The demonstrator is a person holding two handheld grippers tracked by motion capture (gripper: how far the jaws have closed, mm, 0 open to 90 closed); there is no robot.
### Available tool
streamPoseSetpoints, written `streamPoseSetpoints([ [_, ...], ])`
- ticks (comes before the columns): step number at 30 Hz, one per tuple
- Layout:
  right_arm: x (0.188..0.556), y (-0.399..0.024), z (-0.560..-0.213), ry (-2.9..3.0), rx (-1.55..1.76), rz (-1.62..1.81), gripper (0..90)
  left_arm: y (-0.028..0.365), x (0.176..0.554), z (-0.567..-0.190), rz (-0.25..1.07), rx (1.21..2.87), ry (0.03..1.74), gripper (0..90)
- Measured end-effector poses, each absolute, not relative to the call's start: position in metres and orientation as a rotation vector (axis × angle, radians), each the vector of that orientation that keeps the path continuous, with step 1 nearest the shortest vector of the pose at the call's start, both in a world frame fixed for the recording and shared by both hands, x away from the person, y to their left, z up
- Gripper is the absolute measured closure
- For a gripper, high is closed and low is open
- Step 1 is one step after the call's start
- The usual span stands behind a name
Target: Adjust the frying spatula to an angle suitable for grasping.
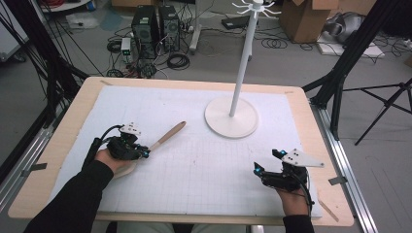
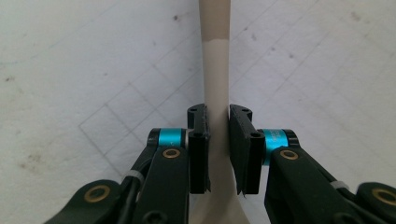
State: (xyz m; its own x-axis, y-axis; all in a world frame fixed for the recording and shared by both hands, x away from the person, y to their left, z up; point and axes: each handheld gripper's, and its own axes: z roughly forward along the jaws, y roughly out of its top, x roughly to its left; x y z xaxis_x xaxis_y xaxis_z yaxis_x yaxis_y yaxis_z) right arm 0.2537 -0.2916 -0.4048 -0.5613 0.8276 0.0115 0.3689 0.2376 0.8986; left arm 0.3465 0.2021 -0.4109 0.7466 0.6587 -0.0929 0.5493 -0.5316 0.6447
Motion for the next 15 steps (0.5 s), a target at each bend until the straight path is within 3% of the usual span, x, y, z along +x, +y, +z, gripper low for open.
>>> streamPoseSetpoints([
  [15, 0.253, -0.292, -0.404, 2.04, 1.087, 1.288, 16.4, 0.166, 0.322, -0.391, 0.223, 2.175, 0.706, 77.8],
])
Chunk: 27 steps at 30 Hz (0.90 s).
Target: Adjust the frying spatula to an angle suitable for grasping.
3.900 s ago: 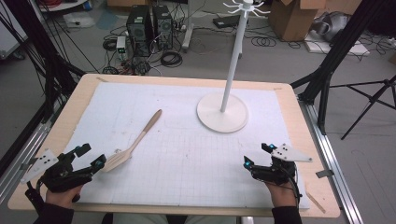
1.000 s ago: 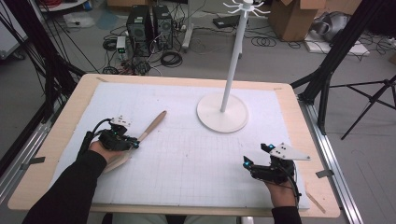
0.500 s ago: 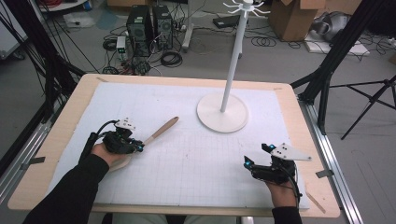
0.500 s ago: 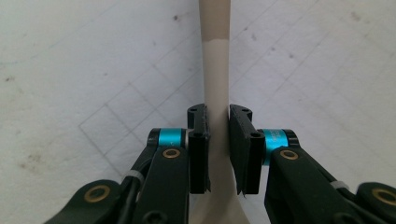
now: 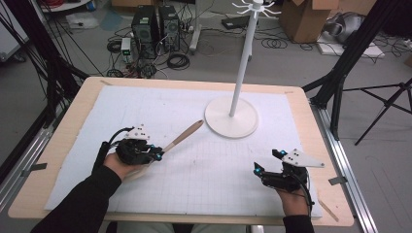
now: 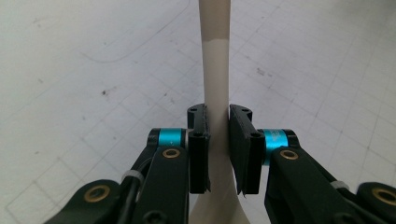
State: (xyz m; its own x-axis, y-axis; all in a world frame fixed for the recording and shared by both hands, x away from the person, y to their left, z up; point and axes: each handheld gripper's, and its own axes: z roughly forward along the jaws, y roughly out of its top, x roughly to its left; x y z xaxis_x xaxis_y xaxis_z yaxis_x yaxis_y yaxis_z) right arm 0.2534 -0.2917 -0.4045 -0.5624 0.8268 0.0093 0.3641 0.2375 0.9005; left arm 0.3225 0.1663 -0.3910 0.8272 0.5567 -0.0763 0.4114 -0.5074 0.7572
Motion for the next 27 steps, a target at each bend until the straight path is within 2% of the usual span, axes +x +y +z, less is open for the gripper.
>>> streamPoseSetpoints([
  [16, 0.254, -0.291, -0.405, 2.041, 1.085, 1.294, 16.4, 0.158, 0.315, -0.384, 0.251, 2.066, 0.683, 77.8],
  [27, 0.254, -0.291, -0.405, 2.045, 1.091, 1.291, 16.3, 0.162, 0.31, -0.374, 0.282, 1.896, 0.677, 77.7],
])
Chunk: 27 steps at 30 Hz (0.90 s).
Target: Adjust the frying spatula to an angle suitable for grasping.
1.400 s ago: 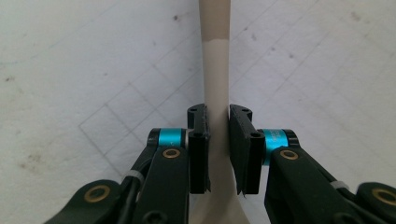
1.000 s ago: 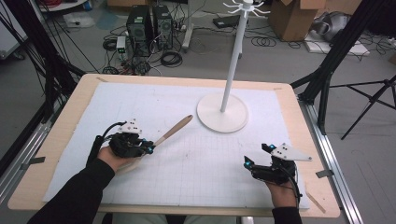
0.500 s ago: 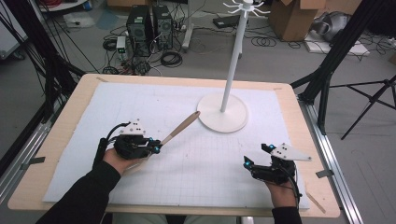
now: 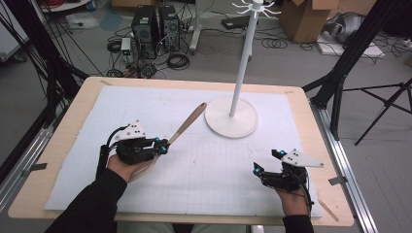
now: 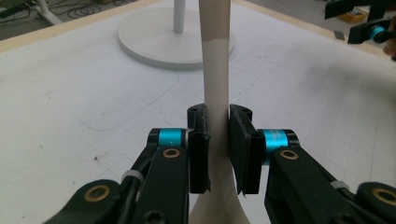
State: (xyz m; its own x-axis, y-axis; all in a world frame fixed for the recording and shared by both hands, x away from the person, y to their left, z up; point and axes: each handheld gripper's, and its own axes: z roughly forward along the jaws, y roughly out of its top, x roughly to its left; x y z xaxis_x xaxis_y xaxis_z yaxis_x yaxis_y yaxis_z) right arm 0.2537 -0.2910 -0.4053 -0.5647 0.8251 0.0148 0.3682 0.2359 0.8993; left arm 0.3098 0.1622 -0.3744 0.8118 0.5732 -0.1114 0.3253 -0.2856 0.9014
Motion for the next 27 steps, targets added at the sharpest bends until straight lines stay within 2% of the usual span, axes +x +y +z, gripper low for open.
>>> streamPoseSetpoints([
  [7, 0.254, -0.29, -0.406, 2.047, 1.091, 1.291, 16.3, 0.163, 0.309, -0.371, 0.281, 1.845, 0.674, 77.7],
  [12, 0.254, -0.291, -0.406, 2.048, 1.095, 1.291, 16.3, 0.155, 0.307, -0.372, 0.276, 1.873, 0.651, 77.7],
  [27, 0.254, -0.293, -0.405, 2.039, 1.092, 1.295, 16.4, 0.084, 0.297, -0.4, 0.212, 2.018, 0.583, 77.7],
])
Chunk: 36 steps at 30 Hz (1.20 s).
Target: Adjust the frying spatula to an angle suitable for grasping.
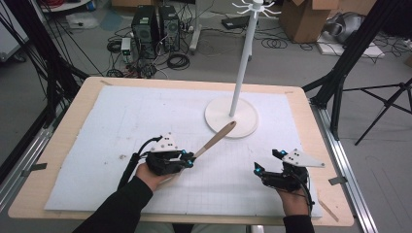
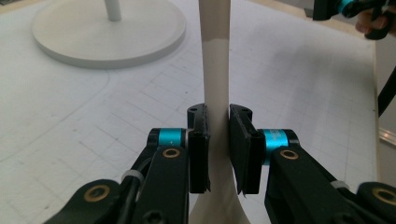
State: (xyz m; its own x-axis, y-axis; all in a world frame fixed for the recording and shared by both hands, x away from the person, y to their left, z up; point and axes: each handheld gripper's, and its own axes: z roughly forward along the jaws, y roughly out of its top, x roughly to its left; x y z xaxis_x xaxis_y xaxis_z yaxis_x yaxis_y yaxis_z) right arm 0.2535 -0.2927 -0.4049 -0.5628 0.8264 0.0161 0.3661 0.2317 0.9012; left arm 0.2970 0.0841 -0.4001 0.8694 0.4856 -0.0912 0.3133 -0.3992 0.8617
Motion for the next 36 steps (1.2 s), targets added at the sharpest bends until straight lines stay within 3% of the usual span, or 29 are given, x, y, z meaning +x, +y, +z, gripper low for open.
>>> streamPoseSetpoints([
  [17, 0.254, -0.294, -0.404, 2.037, 1.09, 1.299, 16.3, 0.031, 0.295, -0.428, 0.217, 2.317, 0.567, 77.6],
  [26, 0.254, -0.294, -0.404, 2.035, 1.087, 1.303, 16.3, 0.03, 0.296, -0.429, 0.19, 2.298, 0.59, 76.0],
  [27, 0.254, -0.294, -0.404, 2.035, 1.087, 1.303, 16.3, 0.03, 0.296, -0.429, 0.19, 2.298, 0.59, 70.3],
  [28, 0.253, -0.294, -0.404, 2.037, 1.087, 1.303, 16.3, 0.032, 0.297, -0.427, 0.165, 2.238, 0.604, 70.3],
  [29, 0.253, -0.294, -0.404, 2.033, 1.091, 1.304, 16.3, 0.034, 0.297, -0.424, 0.158, 2.214, 0.61, 52.8],
  [30, 0.253, -0.295, -0.404, 2.032, 1.092, 1.303, 16.3, 0.04, 0.298, -0.417, 0.149, 2.14, 0.618, 47.9],
  [32, 0.253, -0.295, -0.404, 2.031, 1.091, 1.303, 16.4, 0.045, 0.298, -0.413, 0.153, 2.093, 0.626, 44.5],
  [34, 0.253, -0.295, -0.404, 2.033, 1.092, 1.305, 16.3, 0.057, 0.3, -0.404, 0.152, 2.016, 0.646, 32.5],
  [36, 0.253, -0.295, -0.404, 2.03, 1.092, 1.305, 16.3, 0.064, 0.3, -0.4, 0.155, 1.982, 0.656, 30.5],
])
